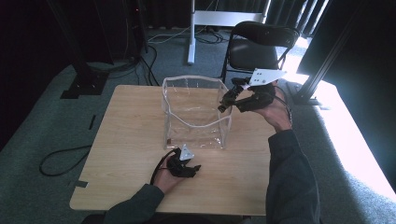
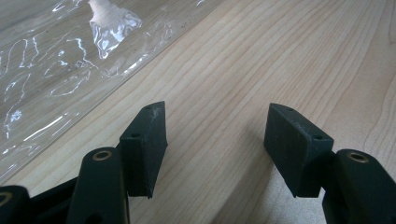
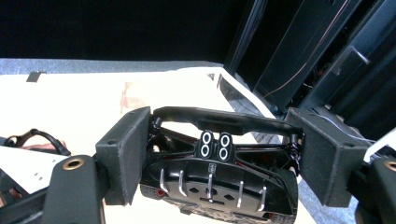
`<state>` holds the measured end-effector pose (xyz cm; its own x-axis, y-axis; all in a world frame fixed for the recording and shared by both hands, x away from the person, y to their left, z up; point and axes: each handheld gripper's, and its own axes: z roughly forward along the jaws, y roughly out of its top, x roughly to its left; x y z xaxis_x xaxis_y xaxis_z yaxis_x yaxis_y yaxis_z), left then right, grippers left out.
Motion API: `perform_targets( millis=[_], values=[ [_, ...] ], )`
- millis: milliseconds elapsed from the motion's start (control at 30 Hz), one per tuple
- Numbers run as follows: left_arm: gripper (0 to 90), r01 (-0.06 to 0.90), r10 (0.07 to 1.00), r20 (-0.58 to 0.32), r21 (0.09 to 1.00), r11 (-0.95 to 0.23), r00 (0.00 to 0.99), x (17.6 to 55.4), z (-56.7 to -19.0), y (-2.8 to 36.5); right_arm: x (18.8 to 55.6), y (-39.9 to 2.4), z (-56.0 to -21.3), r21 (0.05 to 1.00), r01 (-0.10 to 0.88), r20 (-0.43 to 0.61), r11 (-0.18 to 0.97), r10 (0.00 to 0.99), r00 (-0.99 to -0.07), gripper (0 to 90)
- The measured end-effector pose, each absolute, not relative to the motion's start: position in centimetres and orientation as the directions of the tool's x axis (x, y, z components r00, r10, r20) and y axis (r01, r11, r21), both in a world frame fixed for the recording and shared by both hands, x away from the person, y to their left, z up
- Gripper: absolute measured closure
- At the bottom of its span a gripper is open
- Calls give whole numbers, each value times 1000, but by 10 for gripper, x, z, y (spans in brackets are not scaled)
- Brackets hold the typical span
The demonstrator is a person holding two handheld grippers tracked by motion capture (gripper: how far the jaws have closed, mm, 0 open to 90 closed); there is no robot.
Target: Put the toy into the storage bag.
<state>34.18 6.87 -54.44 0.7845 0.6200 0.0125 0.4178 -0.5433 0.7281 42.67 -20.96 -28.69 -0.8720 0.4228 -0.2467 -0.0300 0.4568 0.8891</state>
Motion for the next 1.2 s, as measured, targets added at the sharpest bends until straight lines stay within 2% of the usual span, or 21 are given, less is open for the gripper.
perform_targets(
  millis=[233,1200],
  values=[
    [395,416,621,15,729,-543,784,342,-544,69,423,-217,-294,904,-11,-211,427,424,-881,248],
    [395,415,621,17,729,-544,783,342,-545,69,421,-200,-335,898,88,-131,431,452,-882,248]
  ],
)
